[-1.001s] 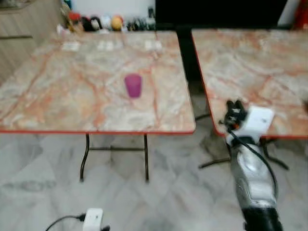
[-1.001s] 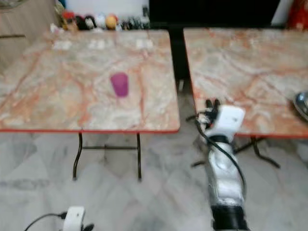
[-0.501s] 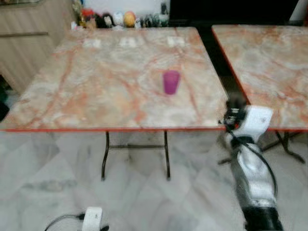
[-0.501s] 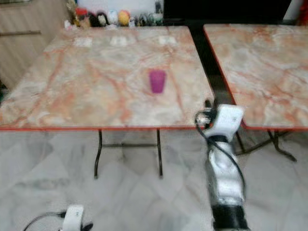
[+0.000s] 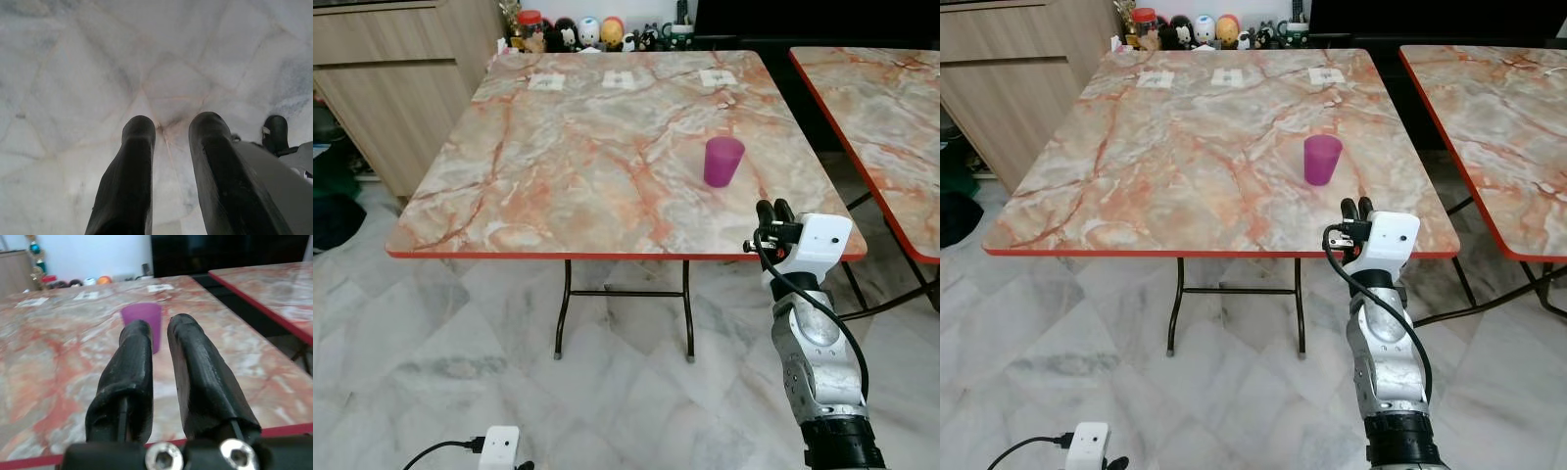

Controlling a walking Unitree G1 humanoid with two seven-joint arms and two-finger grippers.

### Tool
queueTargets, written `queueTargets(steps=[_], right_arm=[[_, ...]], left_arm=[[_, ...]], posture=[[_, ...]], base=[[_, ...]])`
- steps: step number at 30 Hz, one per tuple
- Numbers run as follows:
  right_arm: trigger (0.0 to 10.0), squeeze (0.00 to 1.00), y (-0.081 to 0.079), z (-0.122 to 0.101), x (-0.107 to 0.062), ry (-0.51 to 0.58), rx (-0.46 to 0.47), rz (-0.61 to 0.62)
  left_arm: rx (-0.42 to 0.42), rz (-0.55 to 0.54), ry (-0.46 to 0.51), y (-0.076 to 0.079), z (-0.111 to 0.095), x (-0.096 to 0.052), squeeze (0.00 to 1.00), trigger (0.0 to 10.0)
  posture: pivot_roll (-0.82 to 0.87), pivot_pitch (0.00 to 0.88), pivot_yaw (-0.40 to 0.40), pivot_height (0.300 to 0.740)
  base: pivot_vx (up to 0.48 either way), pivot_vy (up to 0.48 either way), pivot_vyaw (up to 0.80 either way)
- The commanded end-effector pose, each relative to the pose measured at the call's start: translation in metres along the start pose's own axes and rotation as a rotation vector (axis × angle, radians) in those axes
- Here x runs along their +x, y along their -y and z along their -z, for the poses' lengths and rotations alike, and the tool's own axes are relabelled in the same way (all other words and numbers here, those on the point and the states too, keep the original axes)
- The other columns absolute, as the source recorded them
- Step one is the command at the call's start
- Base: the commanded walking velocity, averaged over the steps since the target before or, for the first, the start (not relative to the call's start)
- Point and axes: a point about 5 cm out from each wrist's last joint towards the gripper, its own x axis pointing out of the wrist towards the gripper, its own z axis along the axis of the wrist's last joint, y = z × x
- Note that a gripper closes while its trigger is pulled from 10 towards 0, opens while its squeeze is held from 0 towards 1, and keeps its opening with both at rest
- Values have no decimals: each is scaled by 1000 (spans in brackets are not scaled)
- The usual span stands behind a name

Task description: Setting the table

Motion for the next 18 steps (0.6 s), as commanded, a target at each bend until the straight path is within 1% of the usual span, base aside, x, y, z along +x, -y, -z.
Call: queueTargets(steps=[1,18], right_arm=[[10000,0,2,-1,-1,4,-6,6],[10000,0,2,-1,0,6,-6,8]], left_arm=[[6,5,-14,0,4,-1,0,10000],[11,10,-13,0,4,-1,0,10000]], posture=[[-130,105,32,740],[-127,106,34,740]], base=[[345,0,0],[351,0,0]])
